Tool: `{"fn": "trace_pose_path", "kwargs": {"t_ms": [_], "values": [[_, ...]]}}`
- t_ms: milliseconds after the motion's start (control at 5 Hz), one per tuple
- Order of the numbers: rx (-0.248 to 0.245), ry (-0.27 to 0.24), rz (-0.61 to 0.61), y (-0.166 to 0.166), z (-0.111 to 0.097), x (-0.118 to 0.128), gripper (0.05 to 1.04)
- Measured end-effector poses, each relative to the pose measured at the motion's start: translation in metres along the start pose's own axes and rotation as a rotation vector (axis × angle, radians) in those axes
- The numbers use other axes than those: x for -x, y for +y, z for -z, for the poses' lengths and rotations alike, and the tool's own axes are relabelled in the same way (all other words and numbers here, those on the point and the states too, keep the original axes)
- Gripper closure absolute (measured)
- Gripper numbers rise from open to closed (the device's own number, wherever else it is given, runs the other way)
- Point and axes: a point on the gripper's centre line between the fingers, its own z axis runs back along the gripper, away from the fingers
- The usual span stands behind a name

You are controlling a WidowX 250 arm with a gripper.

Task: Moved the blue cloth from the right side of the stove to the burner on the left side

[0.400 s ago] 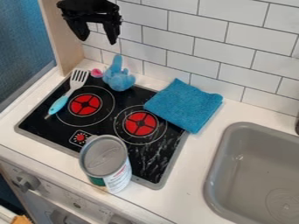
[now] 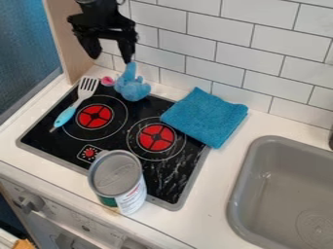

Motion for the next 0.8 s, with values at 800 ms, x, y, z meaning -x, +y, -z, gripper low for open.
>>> {"fn": "trace_pose_path", "kwargs": {"t_ms": [800], "values": [[0.139, 0.042, 0.258, -0.093, 0.019, 0.011, 0.083]]}}
